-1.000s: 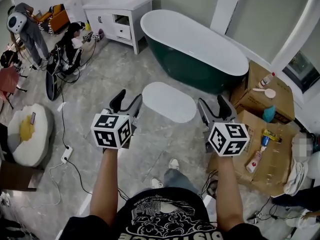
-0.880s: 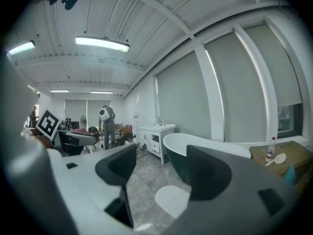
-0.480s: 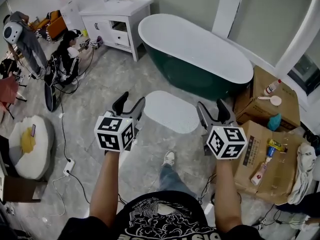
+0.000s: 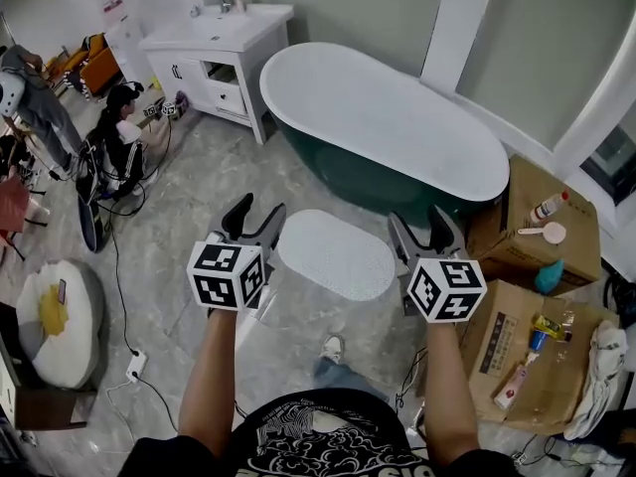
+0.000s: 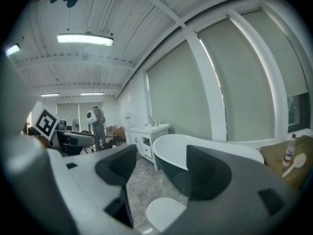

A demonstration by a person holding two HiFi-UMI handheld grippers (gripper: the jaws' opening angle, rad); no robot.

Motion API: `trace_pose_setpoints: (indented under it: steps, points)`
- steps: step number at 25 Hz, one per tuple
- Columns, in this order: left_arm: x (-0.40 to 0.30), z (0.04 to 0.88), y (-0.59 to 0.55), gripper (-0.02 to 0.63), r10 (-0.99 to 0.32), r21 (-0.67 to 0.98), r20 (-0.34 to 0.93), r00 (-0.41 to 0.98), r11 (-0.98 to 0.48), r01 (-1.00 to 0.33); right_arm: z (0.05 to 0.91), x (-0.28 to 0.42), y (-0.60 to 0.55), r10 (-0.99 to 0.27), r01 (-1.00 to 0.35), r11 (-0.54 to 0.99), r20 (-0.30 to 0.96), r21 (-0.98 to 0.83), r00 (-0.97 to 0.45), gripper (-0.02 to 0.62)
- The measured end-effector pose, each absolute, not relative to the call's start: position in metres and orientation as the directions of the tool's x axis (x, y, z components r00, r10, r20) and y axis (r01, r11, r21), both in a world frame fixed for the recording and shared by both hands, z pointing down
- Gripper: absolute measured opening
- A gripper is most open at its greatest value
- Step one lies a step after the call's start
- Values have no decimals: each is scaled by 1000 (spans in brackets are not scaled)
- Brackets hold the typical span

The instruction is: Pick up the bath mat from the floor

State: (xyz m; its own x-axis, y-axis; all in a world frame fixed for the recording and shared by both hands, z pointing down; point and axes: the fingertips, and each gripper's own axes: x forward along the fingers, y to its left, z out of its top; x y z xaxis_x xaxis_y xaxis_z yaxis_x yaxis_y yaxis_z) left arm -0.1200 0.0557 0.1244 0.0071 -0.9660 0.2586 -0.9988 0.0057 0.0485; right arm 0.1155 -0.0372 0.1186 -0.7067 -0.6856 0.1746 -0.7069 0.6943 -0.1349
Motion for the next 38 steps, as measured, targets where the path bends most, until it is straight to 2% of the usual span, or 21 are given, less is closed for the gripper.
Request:
trace_pose_setpoints:
  steps: [8, 19, 38]
  points:
    - [-122, 111, -28, 259, -966, 10, 258, 26, -24, -1000, 116, 119, -117, -715, -735, 659, 170, -160, -678, 307]
    - [-129, 120, -82, 259, -956, 15, 274, 101, -101, -995, 119, 124, -153, -775, -793, 585, 167, -173, -609, 307]
    - [-235, 139, -195, 259, -887, 84, 265, 378, -369, -926, 114, 59, -180, -932, -950, 275, 203, -145, -301, 308]
